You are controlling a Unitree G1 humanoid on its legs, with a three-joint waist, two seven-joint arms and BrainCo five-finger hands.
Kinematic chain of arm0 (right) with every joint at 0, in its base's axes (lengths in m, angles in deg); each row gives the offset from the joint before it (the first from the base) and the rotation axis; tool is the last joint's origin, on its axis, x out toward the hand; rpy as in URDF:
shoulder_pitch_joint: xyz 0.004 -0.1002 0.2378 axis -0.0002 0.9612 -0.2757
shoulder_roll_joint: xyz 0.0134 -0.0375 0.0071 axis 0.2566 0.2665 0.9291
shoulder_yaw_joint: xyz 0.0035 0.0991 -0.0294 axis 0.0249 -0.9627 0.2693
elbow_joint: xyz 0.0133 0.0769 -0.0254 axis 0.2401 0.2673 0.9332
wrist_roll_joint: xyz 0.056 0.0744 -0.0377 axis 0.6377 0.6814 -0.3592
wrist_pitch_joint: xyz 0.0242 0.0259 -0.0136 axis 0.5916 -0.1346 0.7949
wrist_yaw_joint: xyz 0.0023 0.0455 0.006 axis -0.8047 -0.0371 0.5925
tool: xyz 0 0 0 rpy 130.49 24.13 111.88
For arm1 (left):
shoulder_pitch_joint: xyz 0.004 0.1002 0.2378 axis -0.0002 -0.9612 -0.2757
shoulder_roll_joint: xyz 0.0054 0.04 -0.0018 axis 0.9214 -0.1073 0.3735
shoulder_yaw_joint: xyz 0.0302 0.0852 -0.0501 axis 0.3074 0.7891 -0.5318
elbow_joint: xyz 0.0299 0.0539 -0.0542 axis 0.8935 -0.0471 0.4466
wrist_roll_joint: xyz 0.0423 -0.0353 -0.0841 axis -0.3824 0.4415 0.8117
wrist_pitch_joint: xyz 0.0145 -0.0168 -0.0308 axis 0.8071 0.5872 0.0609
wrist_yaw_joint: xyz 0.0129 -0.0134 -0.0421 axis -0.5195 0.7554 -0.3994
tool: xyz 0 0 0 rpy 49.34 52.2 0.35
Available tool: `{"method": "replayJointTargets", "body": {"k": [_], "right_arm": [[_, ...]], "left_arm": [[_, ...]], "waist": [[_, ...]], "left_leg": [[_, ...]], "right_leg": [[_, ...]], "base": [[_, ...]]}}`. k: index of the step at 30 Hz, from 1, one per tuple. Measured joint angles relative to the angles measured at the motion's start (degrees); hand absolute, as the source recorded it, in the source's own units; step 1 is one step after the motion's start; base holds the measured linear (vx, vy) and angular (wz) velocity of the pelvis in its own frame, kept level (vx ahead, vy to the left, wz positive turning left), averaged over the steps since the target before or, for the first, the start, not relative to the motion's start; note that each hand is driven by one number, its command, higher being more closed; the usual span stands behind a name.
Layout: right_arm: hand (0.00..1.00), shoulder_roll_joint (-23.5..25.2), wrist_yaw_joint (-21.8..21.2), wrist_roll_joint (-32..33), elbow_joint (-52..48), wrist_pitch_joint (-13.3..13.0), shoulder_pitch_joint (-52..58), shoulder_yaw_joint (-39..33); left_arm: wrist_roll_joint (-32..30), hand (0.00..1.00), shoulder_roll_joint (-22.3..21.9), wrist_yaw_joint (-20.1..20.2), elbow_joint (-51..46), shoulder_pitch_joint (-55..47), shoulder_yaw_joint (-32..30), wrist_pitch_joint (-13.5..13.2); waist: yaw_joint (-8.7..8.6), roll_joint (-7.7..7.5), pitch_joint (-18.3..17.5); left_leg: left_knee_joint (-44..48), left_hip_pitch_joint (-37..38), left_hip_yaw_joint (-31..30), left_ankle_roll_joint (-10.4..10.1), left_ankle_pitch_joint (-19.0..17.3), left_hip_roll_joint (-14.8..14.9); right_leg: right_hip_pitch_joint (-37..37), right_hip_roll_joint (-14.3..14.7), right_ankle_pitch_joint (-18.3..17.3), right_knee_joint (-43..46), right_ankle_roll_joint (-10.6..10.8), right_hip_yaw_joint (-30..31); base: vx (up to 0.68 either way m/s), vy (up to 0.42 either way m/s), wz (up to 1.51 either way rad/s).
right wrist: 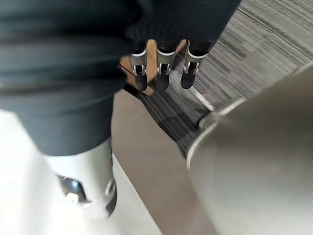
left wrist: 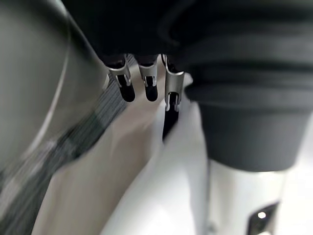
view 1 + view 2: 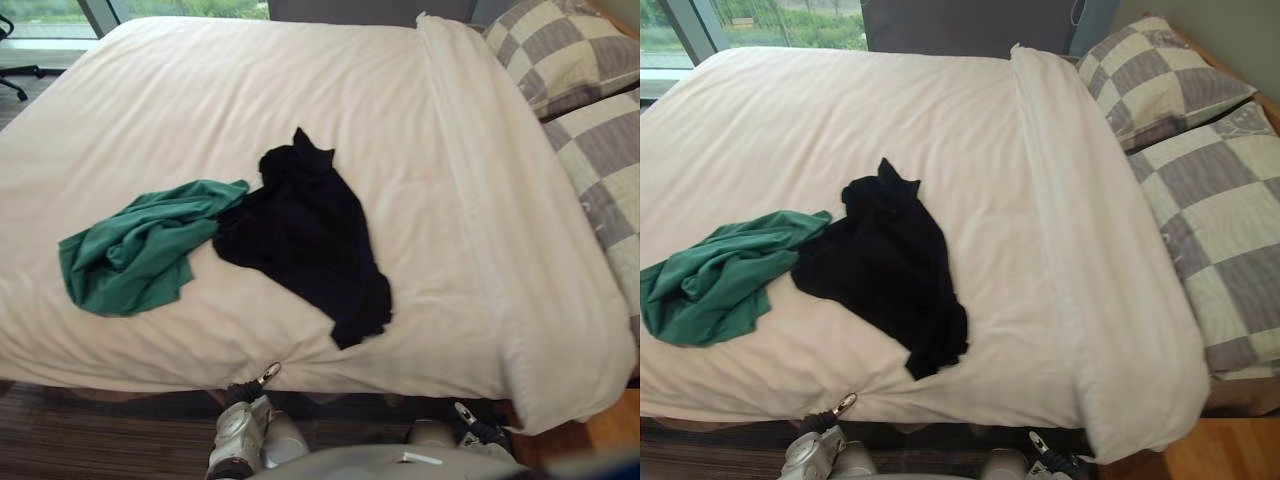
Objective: Tidy the bed and pick cloth on bed and put in laundry
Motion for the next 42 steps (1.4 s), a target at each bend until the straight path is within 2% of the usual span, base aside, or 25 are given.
{"method": "replayJointTargets", "body": {"k": [1,2,3,5,7,8,10,13,16,18,20,21,23,26,28,30,31,32,33,34,35,37,38,40,42], "right_arm": [[0.00,0.89,-0.12,-0.51,2.65,0.64,-1.38,-0.12],[0.00,1.41,-0.57,-1.60,2.87,1.49,-1.27,0.81],[0.00,1.50,-0.59,-2.56,2.55,1.69,-1.37,0.96],[0.00,0.83,-0.93,-5.65,2.35,2.01,-3.16,3.66],[0.00,-0.45,-1.33,-7.68,2.38,2.06,-3.95,6.62],[0.00,-1.52,-1.66,-9.13,2.33,2.04,-4.47,8.52],[0.00,-1.70,-2.32,-11.38,2.34,1.75,-4.74,9.91],[0.00,-1.99,-2.85,-13.68,1.86,1.37,-4.93,11.25],[0.00,-2.94,-3.04,-14.98,2.59,1.24,-5.08,11.53],[0.00,-3.59,-3.20,-15.25,2.43,1.21,-5.35,11.60],[0.00,-4.66,-3.07,-15.28,1.94,1.26,-5.52,11.81],[0.00,-5.34,-2.93,-15.13,1.64,1.23,-5.70,12.20],[0.00,-5.40,-2.68,-15.25,2.56,1.28,-7.62,12.24],[0.00,-4.55,-2.70,-15.36,2.41,1.28,-7.69,12.24],[0.00,-4.31,-2.74,-15.46,2.37,1.27,-7.82,12.27],[0.00,-4.59,-2.85,-16.66,2.44,1.28,-7.82,12.63],[0.00,-4.87,-2.89,-17.55,2.43,1.28,-7.83,13.89],[0.00,-5.44,-3.35,-18.37,2.54,1.25,-7.89,15.16],[0.00,-6.02,-3.91,-19.09,3.15,1.34,-8.24,16.13],[0.00,-5.03,-4.75,-20.12,4.23,1.48,-8.72,16.60],[0.00,-4.07,-6.13,-21.09,5.19,1.90,-8.99,17.54],[0.00,-2.90,-6.69,-22.70,5.91,1.96,-10.46,19.77],[0.00,-2.05,-7.16,-23.77,6.09,2.16,-11.92,23.14],[0.00,-0.73,-7.75,-25.08,6.18,2.19,-13.96,27.92],[0.00,0.11,-8.65,-26.75,5.83,1.86,-14.41,30.21]], "left_arm": [[-0.11,0.00,2.24,-0.16,1.13,0.46,2.41,0.03],[-0.28,0.00,4.16,-0.25,1.64,0.47,4.02,0.17],[-0.41,0.00,4.51,-0.22,2.97,0.60,4.99,0.25],[-0.77,0.00,5.18,-0.23,3.92,0.71,7.12,0.31],[-0.93,0.00,5.33,-0.10,5.12,0.24,7.37,0.45],[-1.29,0.00,5.18,0.02,5.93,0.27,7.79,0.71],[-1.71,0.00,4.90,0.47,5.88,0.12,8.65,0.91],[-3.73,0.00,4.93,1.42,5.86,0.24,8.97,1.35],[-5.08,0.00,4.11,1.57,5.65,0.41,9.79,1.70],[-5.32,0.00,3.34,1.58,5.65,1.02,9.83,1.81],[-4.99,0.00,2.16,1.57,5.27,1.92,8.30,1.65],[-4.50,0.00,1.69,1.56,4.49,2.43,7.90,1.27],[-2.82,0.00,1.75,1.48,3.28,3.44,8.22,0.60],[-2.90,0.00,3.79,1.39,3.55,3.37,8.07,0.52],[-3.00,0.00,5.06,1.41,4.47,2.97,8.17,0.50],[-3.14,0.00,5.16,1.43,5.54,2.99,8.29,0.43],[-3.30,0.00,5.35,1.47,5.59,3.01,8.69,0.26],[-4.10,0.00,5.59,1.53,5.75,2.97,10.58,0.20],[-5.31,0.00,5.65,1.57,5.85,3.10,12.10,0.28],[-6.91,0.00,7.18,1.75,5.92,3.27,13.70,0.43],[-9.72,0.00,8.79,2.22,5.99,3.02,15.49,0.77],[-11.32,0.00,9.56,2.47,5.96,3.27,16.56,1.12],[-11.97,0.00,9.79,2.45,5.91,3.19,16.72,1.25],[-12.23,0.00,9.84,2.42,5.80,3.18,16.59,1.50],[-12.74,0.00,9.67,2.38,5.80,3.07,16.70,1.84]], "waist": [[-0.70,-2.78,-0.52],[-1.42,-4.12,-1.53],[-1.21,-4.19,-1.67],[-0.94,-3.72,-1.88],[-1.33,-2.73,-1.84],[-1.31,-1.36,-1.64],[-1.31,-0.36,-1.54],[-1.50,-0.01,-1.21],[-0.36,0.09,-0.67],[-0.29,1.29,0.65],[0.05,2.40,2.53],[0.04,2.88,3.70],[-0.24,2.43,5.63],[0.44,1.44,5.92],[0.12,1.05,6.19],[-0.48,1.42,5.97],[-0.95,1.51,5.78],[-1.26,2.35,5.16],[-1.44,2.18,4.96],[-1.95,0.66,5.02],[-1.42,-1.20,4.12],[-1.06,-1.39,3.94],[-0.81,-1.18,3.84],[-0.19,-0.99,3.83],[0.30,-0.24,3.90]], "left_leg": [[0.11,0.22,1.88,-4.47,-1.57,-3.64],[0.54,-0.33,2.12,-4.77,-1.52,-4.64],[0.78,-0.15,2.93,-5.01,-1.72,-4.94],[-2.71,2.04,8.75,-3.84,-0.30,-5.29],[-8.96,5.01,12.75,-2.45,3.25,-5.57],[-12.51,6.67,14.13,-1.89,5.31,-5.51],[-14.86,7.58,14.81,-0.28,7.51,-6.14],[-15.64,7.89,14.51,2.57,8.09,-7.72],[-17.61,8.88,9.11,4.60,7.01,-12.07],[-16.50,8.33,8.41,6.86,5.81,-12.84],[-10.93,5.39,6.85,4.31,4.17,-12.81],[-4.72,2.12,6.48,0.58,3.39,-12.86],[3.79,-3.07,8.49,1.15,4.09,-13.74],[4.38,-3.27,9.99,0.93,3.78,-14.26],[5.67,-3.46,9.01,1.95,0.86,-10.42],[4.26,-3.06,5.92,2.33,1.07,-5.55],[1.68,-3.08,4.45,3.96,2.52,-3.62],[-1.27,-3.00,3.03,2.71,4.07,-3.26],[-1.96,-2.70,3.09,-1.03,1.55,-5.29],[-1.85,-3.53,3.37,-1.98,1.70,-7.81],[-2.31,-3.38,3.72,-1.64,2.00,-10.06],[-1.59,-3.27,5.59,-1.37,1.92,-10.80],[-2.15,-3.10,7.46,-0.50,2.46,-10.42],[-4.86,-2.03,10.01,0.80,3.47,-9.84],[-9.48,-0.17,10.41,0.85,6.33,-9.41]], "right_leg": [[0.63,-2.76,1.89,-3.15,1.07,2.71],[1.65,-0.90,3.12,-3.95,0.39,2.63],[1.78,-1.08,7.79,-5.85,-1.12,0.69],[-1.10,-0.84,19.15,-9.43,-8.44,-2.23],[-3.07,2.81,15.92,-4.46,-6.95,-10.13],[-3.84,6.43,10.85,0.02,-6.12,-12.37],[-3.85,11.45,2.52,4.50,-7.82,-12.41],[-2.40,11.45,-1.47,3.57,-8.90,-12.95],[-2.04,10.99,-2.74,3.24,-8.94,-11.63],[-0.61,11.59,-2.78,1.31,-8.91,-10.00],[-0.70,11.35,-2.88,1.98,-8.71,-9.38],[-1.64,9.99,-3.43,3.58,-7.87,-9.56],[-2.08,7.51,-2.19,3.74,-6.60,-9.40],[-0.66,5.71,1.23,-0.90,-6.23,-8.66],[0.84,5.62,2.30,-2.24,-5.73,-8.16],[1.68,4.89,3.09,-2.73,-4.31,-7.71],[2.26,3.76,4.18,-4.05,-2.30,-7.67],[3.21,2.61,5.73,-6.81,0.45,-7.66],[4.04,1.56,6.73,-9.44,0.91,-7.24],[4.62,0.55,6.74,-11.68,1.20,-5.90],[5.00,1.37,7.10,-12.32,0.79,-5.82],[4.85,1.07,12.07,-12.97,-0.26,-6.13],[3.33,1.56,14.76,-12.94,-3.57,-6.70],[1.44,2.84,17.17,-13.39,-5.88,-8.74],[1.66,7.54,11.50,-11.23,-5.63,-9.05]], "base": [[0.03,0.606,-0.03],[0.05,0.528,-0.16],[0.03,0.417,-0.45],[-0.03,0.458,-0.91],[-0.02,0.290,-0.81],[0.02,0.161,-0.58],[0.00,0.078,-0.31],[-0.09,-0.051,0.03],[-0.08,-0.015,0.00],[-0.03,0.014,0.22],[-0.02,0.090,0.30],[-0.02,0.173,0.34],[0.00,0.152,0.23],[0.07,0.226,-0.08],[0.07,0.142,-0.23],[0.09,0.307,-0.16],[0.10,0.536,-0.02],[0.06,0.513,0.05],[0.05,0.432,0.18],[0.08,0.380,0.16],[0.12,0.327,0.11],[0.06,0.256,-0.24],[-0.05,0.233,-0.55],[-0.06,0.160,-0.60],[-0.06,0.041,-0.22]]}}
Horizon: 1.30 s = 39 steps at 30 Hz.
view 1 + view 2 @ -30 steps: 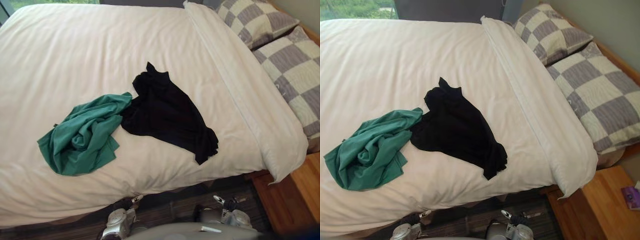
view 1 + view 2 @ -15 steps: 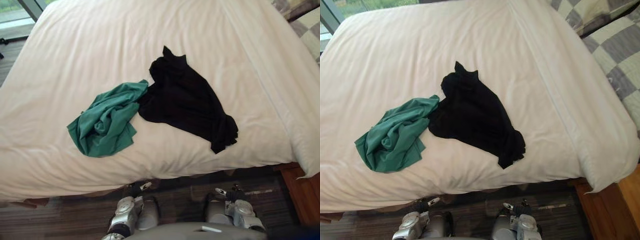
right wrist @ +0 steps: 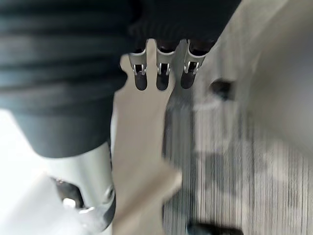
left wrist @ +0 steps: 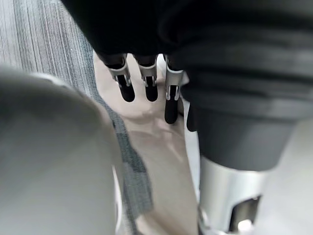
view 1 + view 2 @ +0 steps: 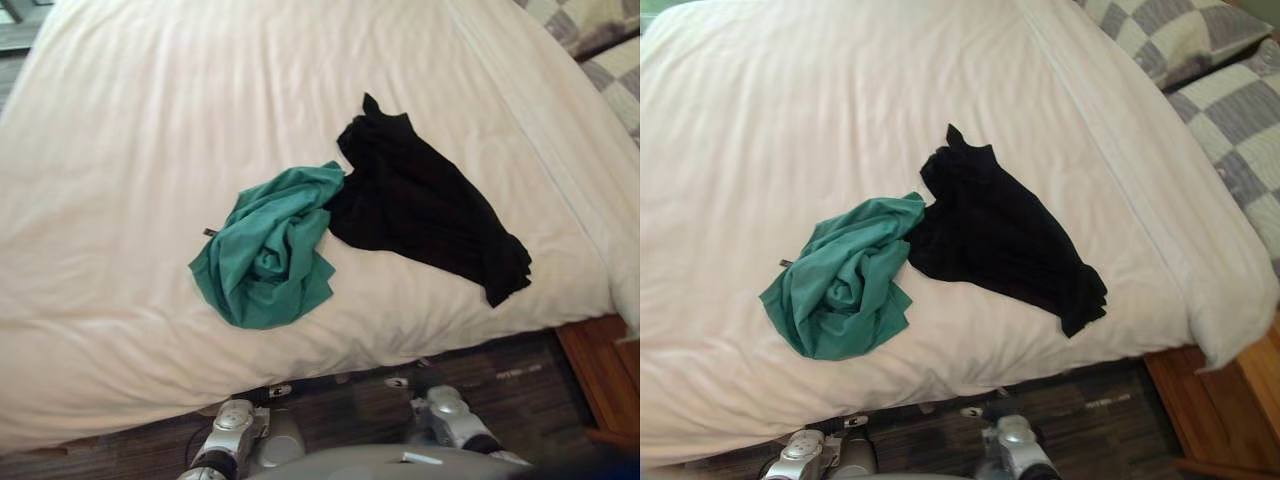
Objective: Tidy the bed and pick cloth on bed and put in laundry
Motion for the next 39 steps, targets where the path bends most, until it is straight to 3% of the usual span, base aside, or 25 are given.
{"method": "replayJointTargets", "body": {"k": [2,4,5,7,11,15,20,25,30,35,39], "right_arm": [[0.00,-0.54,-0.11,0.03,0.03,-0.07,0.21,-0.14],[0.00,-1.25,-0.07,0.12,0.12,-0.05,0.49,-0.60],[0.00,-2.22,0.04,0.16,0.51,0.02,1.05,-0.95],[0.00,-3.29,0.18,0.40,0.25,0.04,2.34,-2.09],[0.00,-3.22,1.12,2.29,0.51,0.19,3.51,-6.26],[0.00,-2.25,1.74,4.65,1.18,0.31,4.68,-13.44],[0.00,-2.18,4.10,15.36,2.44,0.30,6.67,-28.70],[0.00,-2.32,6.33,25.73,2.29,-0.09,12.06,-40.63],[0.00,-3.00,8.33,32.30,-0.64,-1.18,13.98,-50.94],[0.00,-4.87,10.57,35.20,-6.08,-2.59,13.59,-58.41],[0.00,-5.32,13.58,36.13,-14.42,-3.68,13.40,-60.86]], "left_arm": [[-0.19,0.00,-0.58,0.00,0.06,-0.22,0.05,0.08],[-1.32,0.00,-1.72,-0.02,0.07,-0.24,0.17,0.13],[-1.71,0.00,-3.15,0.00,0.07,-0.21,0.41,0.15],[-2.20,0.00,-4.13,0.05,0.12,-0.20,0.83,0.29],[-2.03,0.00,-4.11,0.00,0.18,0.21,1.06,0.31],[0.57,0.00,-4.39,-0.42,1.44,0.08,-2.98,0.43],[12.81,0.00,-5.68,-1.37,4.11,-3.21,-21.37,1.26],[19.63,0.00,-7.04,-1.53,4.57,-6.81,-38.44,1.76],[26.11,0.00,-4.11,-2.53,0.96,-6.29,-52.58,1.41],[29.97,0.00,-0.83,-2.66,-3.43,-5.43,-61.37,-0.07],[32.35,0.00,0.01,-4.20,-9.78,-5.53,-60.16,-1.41]], "waist": [[-0.14,-0.03,-0.13],[0.01,1.00,-0.15],[0.08,1.42,-0.26],[-0.20,2.60,-1.07],[-0.17,1.41,-1.29],[0.01,0.32,-1.95],[0.12,0.47,-2.15],[1.07,1.41,-3.07],[1.73,2.24,-4.51],[1.65,2.87,-7.56],[1.70,2.76,-9.87]], "left_leg": [[-5.14,2.14,-0.82,-0.30,3.17,-0.46],[-9.64,4.22,-1.62,0.77,5.43,-0.67],[-12.18,5.20,-2.49,2.19,6.48,-1.27],[-14.07,5.42,-3.54,2.72,7.79,-1.62],[-15.23,5.86,-5.29,2.64,8.32,-2.93],[-16.92,6.97,-7.69,2.23,8.76,-4.27],[-18.20,9.64,-8.12,1.78,9.04,-4.87],[-19.63,11.72,-5.37,0.83,9.83,-4.67],[-19.98,11.39,-4.85,0.56,10.00,-4.64],[-20.08,10.73,-4.34,0.78,9.58,-4.33],[-20.06,9.50,-4.21,0.50,9.53,-4.28]], "right_leg": [[1.02,2.72,-5.64,0.08,0.25,2.85],[1.21,3.39,-6.04,-0.10,-0.27,2.83],[1.26,3.35,-6.50,-0.09,0.36,2.56],[1.22,3.26,-6.72,-0.10,0.71,1.82],[3.27,2.21,-6.78,-1.25,1.49,0.71],[6.72,1.63,-7.06,-3.16,1.88,-0.19],[11.32,1.22,-7.43,-5.03,1.75,-2.05],[13.48,1.27,-7.72,-5.01,1.57,-3.34],[14.14,1.13,-8.92,-4.80,1.59,-4.92],[13.76,1.20,-10.20,-4.15,1.36,-5.72],[12.59,1.21,-10.51,-4.03,1.34,-5.83]], "base": [[-0.07,-0.055,0.20],[-0.09,-0.103,0.18],[-0.05,-0.075,0.11],[-0.01,-0.040,0.20],[0.05,0.019,0.25],[0.11,0.021,0.45],[0.11,-0.010,0.21],[0.06,-0.020,0.12],[-0.04,-0.013,0.13],[-0.06,-0.007,0.10],[0.02,-0.006,0.02]]}}
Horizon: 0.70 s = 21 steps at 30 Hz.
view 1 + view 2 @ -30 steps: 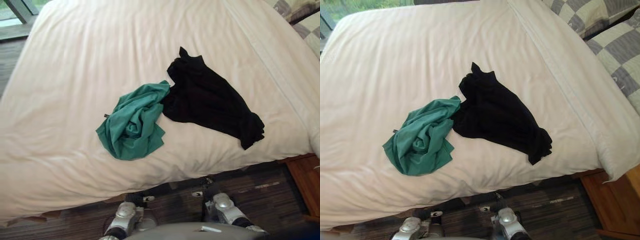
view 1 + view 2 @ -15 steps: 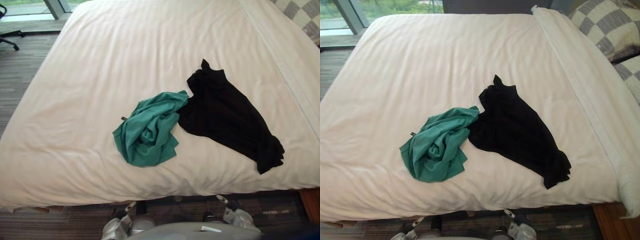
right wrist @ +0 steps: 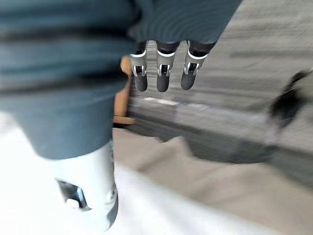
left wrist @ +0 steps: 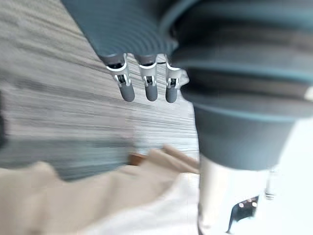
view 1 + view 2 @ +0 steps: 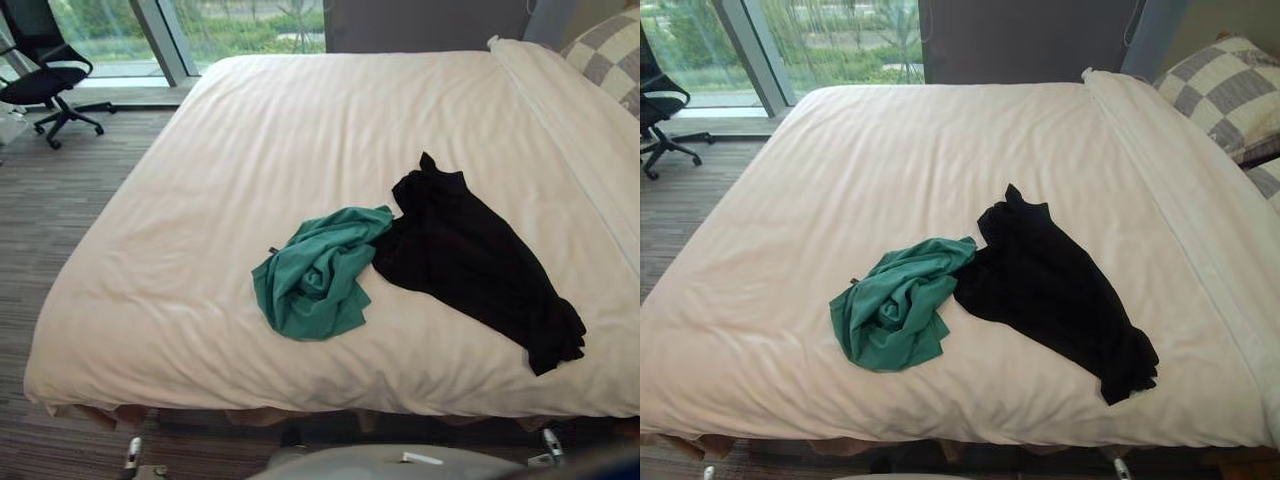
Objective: Tidy the bed and pick cloth on bed and put in laundry
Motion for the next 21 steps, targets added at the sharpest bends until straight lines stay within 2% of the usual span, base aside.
{"method": "replayJointTargets", "body": {"k": [3,5,8,9,12,14,16,18,19,20,21], "right_arm": [[0.00,-0.93,2.72,-0.18,-10.22,-0.52,-0.01,-0.91],[0.00,-1.58,4.92,-2.71,-17.11,-2.03,-0.56,-0.80],[0.00,-3.73,6.49,-6.96,-22.55,-3.14,-2.36,0.84],[0.00,-3.94,6.55,-7.56,-23.99,-3.33,-2.77,1.91],[0.00,-4.09,6.42,-11.50,-27.95,-3.94,-3.99,6.37],[0.00,-4.01,5.85,-14.45,-29.63,-3.89,-3.99,9.53],[0.00,-3.63,5.55,-16.32,-30.59,-3.85,-3.96,12.07],[0.00,-3.48,4.13,-20.82,-31.04,-3.47,-4.30,15.77],[0.00,-3.48,3.93,-21.10,-31.24,-3.33,-4.31,15.96],[0.00,-3.57,3.08,-23.72,-33.98,-2.56,-4.19,17.38],[0.00,-4.16,1.53,-25.31,-36.10,-2.50,-3.83,18.72]], "left_arm": [[-0.21,0.00,2.16,-0.99,-10.82,-0.42,7.84,-1.11],[-3.01,0.00,6.25,-2.44,-20.06,-0.59,14.25,-2.71],[-7.48,0.00,9.31,-3.75,-30.67,-0.70,19.64,-5.43],[-8.00,0.00,9.29,-4.38,-32.79,-0.72,20.75,-5.89],[-15.11,0.00,6.94,-6.88,-39.91,-1.23,27.02,-6.89],[-19.11,0.00,2.93,-7.31,-43.31,-2.15,32.38,-7.13],[-20.97,0.00,1.09,-7.32,-45.10,-3.22,36.70,-7.08],[-24.84,0.00,-0.01,-6.70,-47.09,-3.43,41.14,-6.88],[-25.24,0.00,0.18,-6.56,-47.16,-3.42,41.15,-6.86],[-28.12,0.00,3.18,-5.19,-48.28,-3.60,39.54,-5.37],[-27.04,0.00,7.70,-3.42,-50.92,-3.39,37.26,-5.08]], "waist": [[0.36,-0.72,-0.84],[0.64,-1.73,-1.73],[0.10,-2.27,-2.09],[-0.01,-2.24,-2.08],[-0.27,-1.59,-2.07],[-0.69,-0.74,-1.33],[-1.19,-0.30,-1.33],[-1.61,-0.04,-0.52],[-1.61,0.05,-0.43],[-2.20,0.45,0.18],[-3.11,0.22,1.31]], "left_leg": [[0.06,-0.51,-0.03,-0.54,0.16,-0.01],[0.38,-0.42,0.42,-0.73,0.34,-0.05],[0.40,-0.15,0.66,-0.72,0.34,-0.10],[0.40,-0.01,0.74,-0.72,0.34,-0.10],[0.40,0.54,0.93,-0.70,0.33,-0.07],[0.41,1.46,1.45,-0.68,0.31,0.01],[0.41,1.69,1.89,-0.66,0.30,0.01],[0.42,2.29,2.46,-0.46,0.17,0.09],[0.42,2.39,2.51,-0.39,0.10,0.10],[0.43,2.71,2.95,-0.58,-0.18,0.16],[0.45,3.44,3.94,-0.36,-0.49,0.22]], "right_leg": [[-0.18,0.02,0.23,0.04,0.37,0.10],[0.05,0.08,0.24,0.05,0.36,0.13],[0.46,0.10,0.30,0.03,0.35,0.53],[0.56,0.09,0.31,0.03,0.36,0.67],[0.65,0.14,0.38,0.15,0.35,2.28],[0.58,0.14,0.40,1.05,0.35,3.49],[0.55,0.13,0.45,1.35,0.33,3.74],[0.26,0.16,0.46,1.72,0.32,4.82],[0.29,0.17,0.46,1.75,0.32,5.01],[0.15,0.18,0.47,1.83,0.35,5.71],[-0.25,0.17,0.51,1.97,0.42,6.80]], "base": [[0.13,-0.026,0.06],[0.14,-0.026,0.12],[0.12,-0.026,0.05],[0.07,-0.021,-0.06],[0.06,-0.026,-0.08],[0.04,-0.025,-0.10],[0.01,-0.019,-0.08],[-0.01,-0.018,-0.11],[0.00,-0.011,-0.20],[-0.01,-0.007,-0.34],[-0.02,-0.007,-0.38]]}}
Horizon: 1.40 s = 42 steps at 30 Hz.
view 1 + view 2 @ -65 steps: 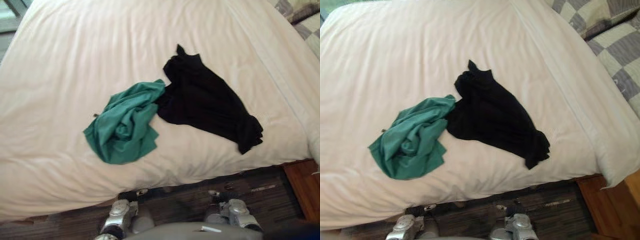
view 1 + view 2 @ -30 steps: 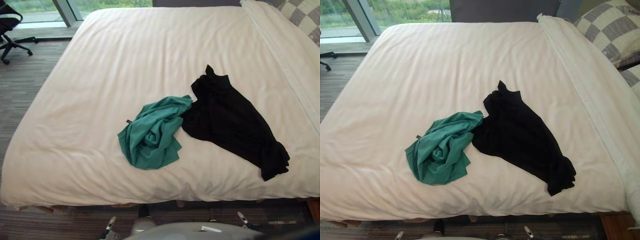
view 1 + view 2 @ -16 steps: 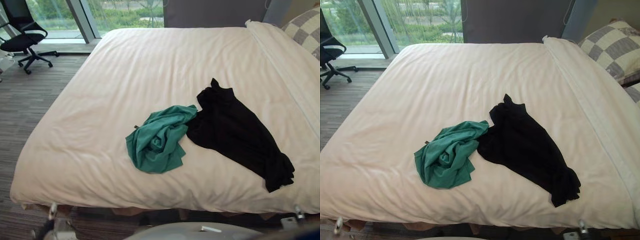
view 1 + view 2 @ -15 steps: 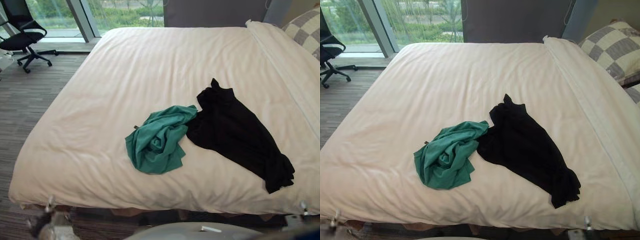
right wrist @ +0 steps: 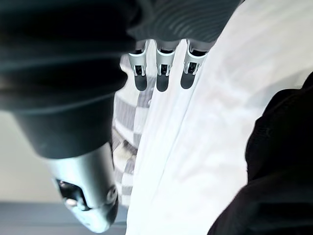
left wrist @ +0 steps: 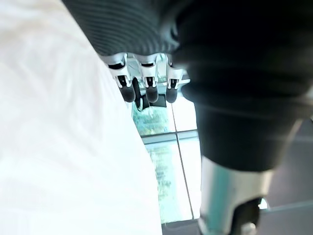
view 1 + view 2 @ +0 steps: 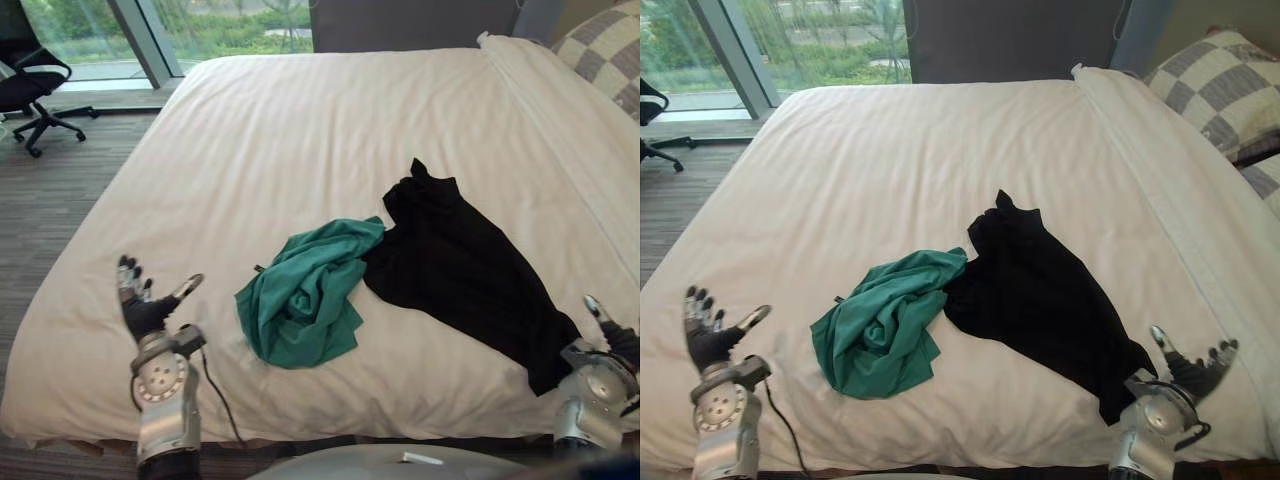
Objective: Tidy the bed and pick cloth on bed and put in laundry
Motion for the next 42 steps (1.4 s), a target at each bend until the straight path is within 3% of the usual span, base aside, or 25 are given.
{"method": "replayJointTargets", "body": {"k": [3,7,11,21,35,42], "right_arm": [[0.00,-1.25,-1.86,-4.24,-1.41,0.31,1.86,2.24],[0.00,-1.21,-3.42,-7.59,-1.38,0.95,1.16,5.16],[0.00,-1.27,-4.82,-8.48,-1.46,1.40,1.02,6.70],[0.00,-1.28,-7.08,-10.79,-1.85,3.08,1.93,10.41],[0.00,1.51,-9.01,-12.97,-1.85,3.90,2.99,12.53],[0.00,1.72,-9.27,-12.96,-1.90,4.40,3.18,14.21]], "left_arm": [[-2.02,0.00,3.76,1.55,-5.39,1.62,2.84,-0.35],[-8.94,0.00,1.71,4.54,-6.33,3.79,9.62,-0.55],[-13.19,0.00,1.68,6.36,-4.65,5.66,11.27,0.58],[-17.69,0.00,0.95,10.42,2.26,7.75,19.18,3.67],[-23.18,0.00,-2.47,13.22,6.72,6.80,20.79,8.09],[-23.19,0.00,-3.34,14.23,6.75,6.21,20.69,8.19]], "waist": [[-0.21,0.47,0.25],[-0.87,0.95,1.60],[-2.32,1.26,2.37],[-4.15,2.73,3.14],[-4.48,2.77,4.52],[-3.95,2.76,6.43]], "left_leg": [[1.11,0.00,0.05,-0.01,-1.87,-0.02],[2.77,-0.07,1.31,0.22,-3.54,-0.03],[2.83,-0.16,1.93,0.19,-3.71,-0.03],[3.86,-1.29,4.47,0.19,-3.70,-0.01],[3.63,-4.36,4.87,0.19,-2.76,-0.12],[3.67,-7.33,4.72,0.42,-1.81,-0.12]], "right_leg": [[-0.26,-0.16,0.60,0.05,0.30,1.45],[-0.93,-0.29,2.27,-0.50,0.26,2.82],[-1.92,-0.29,2.76,-0.92,1.01,3.81],[-4.58,-0.34,3.20,-2.08,0.92,7.67],[-8.20,-0.22,4.81,-3.40,0.75,9.28],[-10.98,-0.12,5.64,-3.64,0.63,9.58]], "base": [[-0.01,0.008,-0.20],[-0.03,0.031,-0.26],[-0.03,-0.010,-0.24],[-0.03,-0.011,-0.20],[-0.05,0.000,-0.05],[-0.04,-0.004,0.00]]}}
